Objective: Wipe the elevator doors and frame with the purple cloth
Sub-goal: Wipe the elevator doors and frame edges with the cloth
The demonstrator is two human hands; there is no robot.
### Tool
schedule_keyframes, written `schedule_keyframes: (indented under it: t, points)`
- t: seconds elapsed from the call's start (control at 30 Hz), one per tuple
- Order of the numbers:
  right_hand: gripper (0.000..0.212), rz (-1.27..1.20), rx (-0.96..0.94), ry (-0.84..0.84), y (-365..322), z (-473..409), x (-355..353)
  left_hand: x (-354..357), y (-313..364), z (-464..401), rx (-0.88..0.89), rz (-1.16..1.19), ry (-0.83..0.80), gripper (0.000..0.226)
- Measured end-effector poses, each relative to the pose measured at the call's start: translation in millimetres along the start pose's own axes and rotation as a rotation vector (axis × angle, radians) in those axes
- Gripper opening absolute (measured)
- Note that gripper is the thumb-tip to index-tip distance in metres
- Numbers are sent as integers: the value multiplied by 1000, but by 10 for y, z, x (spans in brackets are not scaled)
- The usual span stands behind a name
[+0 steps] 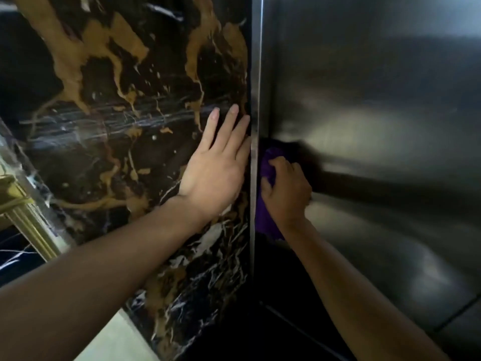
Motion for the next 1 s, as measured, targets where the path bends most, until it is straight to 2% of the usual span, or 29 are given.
schedule_keyframes:
  t: [0.23,0.37,0.47,0.57,0.7,0.87,1.0]
  points:
    - [41,30,87,-71,373,724,410,211,331,225,37,58,-50,60]
    - [39,-3,99,-58,519,919,562,291,521,488,15,195,-57,63]
    - [40,17,85,-80,675,1206,697,537,887,985,99,231,-144,64]
    - [39,10,90,-111,857,1524,903,768,1089,1307,161,173,-214,63]
    - [38,-8,180,-123,1077,1918,1108,849,1186,1354,165,245,-170,57]
    - [33,-5,204,-147,1312,2395,1368,837,1506,1682,185,450,-108,47]
    - [34,-33,230,-174,1447,2620,1482,936,1922,1890,224,514,-162,45]
Point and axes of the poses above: each hand's wrist, its own z-axis away from the middle knuckle, its own x-axis out of the palm, y = z × x, the point moved 9 cm from there along -z, towards the middle knuckle, and after that the axes turned 10 degrees about -z, right-handed, at the moved point
